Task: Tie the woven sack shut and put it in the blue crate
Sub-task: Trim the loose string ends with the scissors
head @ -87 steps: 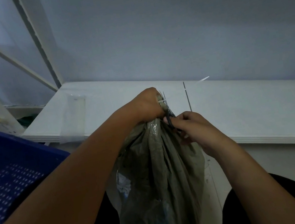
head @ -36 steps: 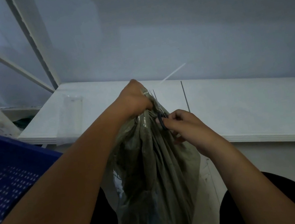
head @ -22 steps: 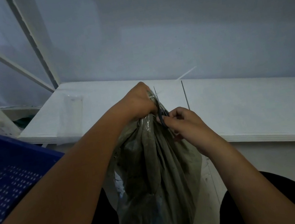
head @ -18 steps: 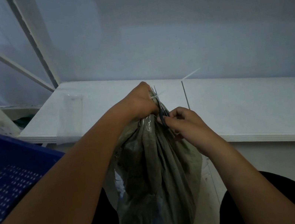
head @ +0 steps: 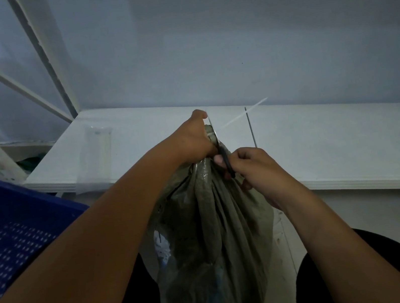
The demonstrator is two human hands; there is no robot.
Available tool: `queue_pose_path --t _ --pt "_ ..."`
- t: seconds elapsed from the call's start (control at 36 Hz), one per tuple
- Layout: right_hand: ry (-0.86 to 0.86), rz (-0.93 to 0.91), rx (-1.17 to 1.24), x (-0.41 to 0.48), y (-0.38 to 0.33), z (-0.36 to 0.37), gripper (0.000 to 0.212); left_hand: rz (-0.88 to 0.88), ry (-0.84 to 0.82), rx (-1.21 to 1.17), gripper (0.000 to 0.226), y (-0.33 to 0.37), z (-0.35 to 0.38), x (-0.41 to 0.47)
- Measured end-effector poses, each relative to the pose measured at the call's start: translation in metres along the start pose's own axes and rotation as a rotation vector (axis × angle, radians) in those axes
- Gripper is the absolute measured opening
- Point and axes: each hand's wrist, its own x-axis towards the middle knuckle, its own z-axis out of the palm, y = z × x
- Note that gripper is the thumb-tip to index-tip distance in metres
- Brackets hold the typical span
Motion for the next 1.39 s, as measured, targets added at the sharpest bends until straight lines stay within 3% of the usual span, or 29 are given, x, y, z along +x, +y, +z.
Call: queue_pose_path --t 0.61,0.94,1.06,1.19,1.39 --pt "0.046 -0.016 0.158 0.005 0.001 0.014 0.022 0.038 0.033 -0.033 0.097 0.006 -0.01 -0.006" --pt "0.131 -0.047 0.1 0.006 0.002 0.012 0.027 0.039 0.031 -0.026 0.072 0.005 0.001 0.002" --pt "0.162 -0.046 0.123 0.007 0.001 0.01 0.031 0.057 0.045 -0.031 0.041 0.006 0.003 0.006" --pt "0.313 -0.016 0.208 0.011 0.0 0.007 0.032 -0.001 0.039 -0.191 0.023 0.011 0.01 0.011" --pt "0.329 -0.025 0.222 0.021 0.004 0.003 0.026 -0.064 0.113 -0.227 0.019 0.017 0.02 0.02"
